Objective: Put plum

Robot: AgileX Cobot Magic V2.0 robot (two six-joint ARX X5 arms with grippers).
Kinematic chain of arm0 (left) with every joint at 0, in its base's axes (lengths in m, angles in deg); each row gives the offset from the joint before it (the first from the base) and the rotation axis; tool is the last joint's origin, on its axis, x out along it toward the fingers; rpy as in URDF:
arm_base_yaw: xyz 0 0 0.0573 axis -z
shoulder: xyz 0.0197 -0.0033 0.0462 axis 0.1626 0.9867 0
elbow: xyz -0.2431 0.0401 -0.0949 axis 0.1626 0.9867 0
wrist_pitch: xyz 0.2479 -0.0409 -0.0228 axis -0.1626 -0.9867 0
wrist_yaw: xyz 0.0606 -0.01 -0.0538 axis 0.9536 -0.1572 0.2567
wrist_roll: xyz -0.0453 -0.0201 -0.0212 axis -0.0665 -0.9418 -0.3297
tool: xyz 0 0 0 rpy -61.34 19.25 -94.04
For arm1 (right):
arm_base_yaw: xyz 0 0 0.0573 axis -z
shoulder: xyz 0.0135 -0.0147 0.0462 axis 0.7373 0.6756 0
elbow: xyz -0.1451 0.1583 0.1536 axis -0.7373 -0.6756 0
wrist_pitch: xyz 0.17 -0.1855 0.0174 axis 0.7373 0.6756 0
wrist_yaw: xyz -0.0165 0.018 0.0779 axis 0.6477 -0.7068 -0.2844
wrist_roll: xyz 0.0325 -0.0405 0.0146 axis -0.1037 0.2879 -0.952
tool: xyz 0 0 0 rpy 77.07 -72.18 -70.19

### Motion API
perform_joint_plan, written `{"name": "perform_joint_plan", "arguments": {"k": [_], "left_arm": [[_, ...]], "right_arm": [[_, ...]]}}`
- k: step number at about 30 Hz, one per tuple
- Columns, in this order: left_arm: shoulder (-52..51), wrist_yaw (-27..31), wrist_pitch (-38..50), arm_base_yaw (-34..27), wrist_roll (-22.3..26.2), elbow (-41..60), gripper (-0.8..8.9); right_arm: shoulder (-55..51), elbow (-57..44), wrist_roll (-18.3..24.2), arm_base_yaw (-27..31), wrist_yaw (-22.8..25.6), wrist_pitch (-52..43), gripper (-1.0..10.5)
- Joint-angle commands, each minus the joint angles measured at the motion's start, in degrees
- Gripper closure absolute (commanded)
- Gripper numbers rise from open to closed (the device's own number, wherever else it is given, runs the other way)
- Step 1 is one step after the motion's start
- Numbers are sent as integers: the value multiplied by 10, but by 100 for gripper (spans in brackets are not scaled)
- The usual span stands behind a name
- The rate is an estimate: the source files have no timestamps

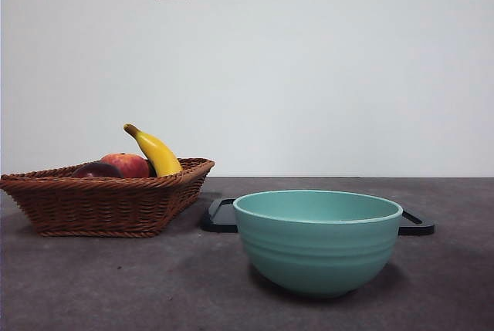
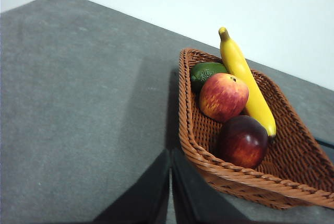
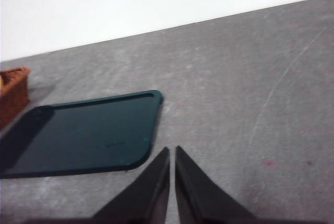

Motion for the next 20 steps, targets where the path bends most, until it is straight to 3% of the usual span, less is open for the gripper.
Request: {"name": "perform_joint_plan", "arguments": {"k": [1,14,20], "left_arm": [[-1,-1,-9,-2,-34,-18,805],[79,-40,-65,-2,-50,-155,805],[191,-110,-138,-1,16,-267,805]], "right_arm": [[-2,17,-36,1,-2,0,939],[60,172,-28,1,-12,54,939],[158,282,12,1,-64,118,939]]}}
